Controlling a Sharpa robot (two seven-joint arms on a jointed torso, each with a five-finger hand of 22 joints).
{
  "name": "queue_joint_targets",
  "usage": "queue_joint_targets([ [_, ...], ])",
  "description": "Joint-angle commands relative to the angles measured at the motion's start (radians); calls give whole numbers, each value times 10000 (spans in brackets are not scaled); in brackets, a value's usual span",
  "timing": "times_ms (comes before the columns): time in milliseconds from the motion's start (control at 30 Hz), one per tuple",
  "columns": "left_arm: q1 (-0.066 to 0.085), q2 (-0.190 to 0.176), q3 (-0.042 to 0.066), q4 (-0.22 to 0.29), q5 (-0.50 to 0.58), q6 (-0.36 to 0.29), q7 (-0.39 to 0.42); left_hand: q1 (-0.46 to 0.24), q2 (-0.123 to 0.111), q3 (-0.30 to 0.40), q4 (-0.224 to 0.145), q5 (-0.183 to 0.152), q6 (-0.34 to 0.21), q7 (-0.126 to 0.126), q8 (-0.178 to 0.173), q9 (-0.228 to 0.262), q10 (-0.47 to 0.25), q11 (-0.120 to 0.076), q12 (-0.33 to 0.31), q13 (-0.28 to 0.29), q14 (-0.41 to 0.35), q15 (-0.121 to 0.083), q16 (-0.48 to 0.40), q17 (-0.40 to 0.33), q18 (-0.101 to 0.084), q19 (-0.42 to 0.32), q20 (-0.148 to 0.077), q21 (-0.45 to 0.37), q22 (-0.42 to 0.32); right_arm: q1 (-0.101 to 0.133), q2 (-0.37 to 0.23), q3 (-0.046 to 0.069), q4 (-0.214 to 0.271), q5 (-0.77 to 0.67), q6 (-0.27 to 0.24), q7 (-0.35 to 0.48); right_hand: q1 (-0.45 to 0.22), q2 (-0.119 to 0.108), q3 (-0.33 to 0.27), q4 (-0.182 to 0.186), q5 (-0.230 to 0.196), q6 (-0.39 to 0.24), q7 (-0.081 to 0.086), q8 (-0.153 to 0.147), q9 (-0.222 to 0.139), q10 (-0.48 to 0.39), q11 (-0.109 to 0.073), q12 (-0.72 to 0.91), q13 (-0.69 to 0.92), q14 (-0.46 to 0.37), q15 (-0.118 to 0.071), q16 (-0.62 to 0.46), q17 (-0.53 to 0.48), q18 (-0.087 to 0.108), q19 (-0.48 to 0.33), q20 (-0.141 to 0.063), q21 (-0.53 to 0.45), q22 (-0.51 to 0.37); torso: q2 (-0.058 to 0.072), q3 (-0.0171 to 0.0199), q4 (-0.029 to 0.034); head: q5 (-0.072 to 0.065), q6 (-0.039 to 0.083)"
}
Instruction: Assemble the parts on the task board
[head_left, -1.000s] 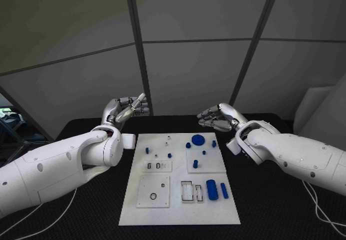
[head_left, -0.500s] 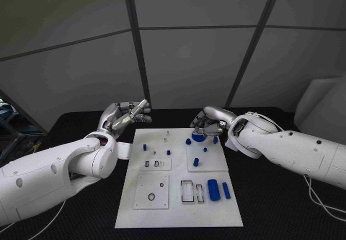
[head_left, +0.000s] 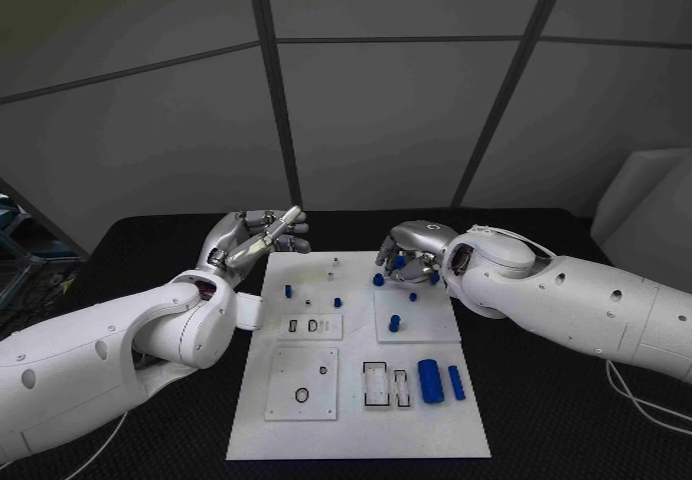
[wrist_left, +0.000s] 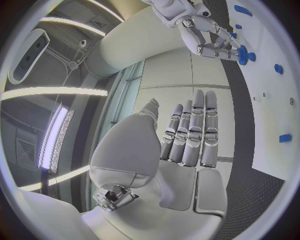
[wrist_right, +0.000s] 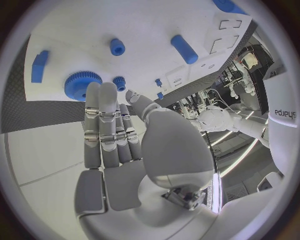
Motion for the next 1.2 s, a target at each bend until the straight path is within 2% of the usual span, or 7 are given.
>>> queue_joint_targets([
  [33, 14, -2, 12, 45, -102, 203, 5, 20, -5, -63, -15, -42, 39, 17, -52, -17, 15, 19, -51, -11, -71, 33, -42, 14, -121, 84, -25, 55, 17, 34, 61, 10, 9, -675, 373, -364, -17, -138, 159, 133, -32, -63, 4, -17, 7, -44, 10, -41, 14, 239, 35, 1476, 1359, 105, -199, 48, 494, 333, 57, -5, 13, 26, 25],
  [233, 13, -7, 12, 61, -102, 215, -11, 4, -7, -81, -7, -43, 38, 22, -66, -17, 13, 24, -67, -10, -77, 37, -63, 26, -123, 95, -26, 70, 24, 39, 171, 10, -37, -837, 582, -469, -11, -227, 236, 229, -66, -121, -19, -32, 2, -33, 13, -40, 22, 209, 43, 2344, 2161, 115, -329, 67, 815, 553, 85, 3, 13, 37, 31],
  [467, 14, -5, 12, 75, -102, 251, -37, -9, -10, -95, -1, -44, 36, 26, -78, -17, 8, 28, -83, -11, -83, 40, -82, 35, -124, 103, -26, 81, 29, 42, 311, 9, -149, -906, 730, -510, 0, -253, 288, 295, -76, -124, -22, -28, 5, 1, 8, -36, 30, 193, 43, 2826, 2610, 119, -394, 74, 1005, 680, 108, 6, 9, 25, -1],
  [600, 14, 4, 13, 70, -102, 254, -58, -19, -10, -107, 5, -44, 33, 32, -89, -17, 3, 32, -96, -11, -87, 43, -97, 43, -125, 107, -25, 89, 32, 42, 398, 8, -249, -923, 805, -518, 14, -257, 311, 310, -76, -129, -27, -29, 5, 6, 5, -36, 31, 206, 44, 3039, 2830, 98, -354, 76, 1152, 857, 120, 2, 31, 9, -3],
  [1200, 16, 18, 15, 83, -101, 191, -87, -42, -7, -128, 18, -44, 39, 43, -102, -15, 5, 39, -112, -10, -93, 49, -122, 57, -128, 107, -23, 99, 37, 45, 683, 5, -522, -933, 1123, -507, 130, -182, 539, 465, -66, 105, -53, 54, 42, 417, -76, 26, 98, 368, -12, 4697, 4519, -136, 240, 46, 2611, 2679, 167, 5, 36, 13, -114],
])
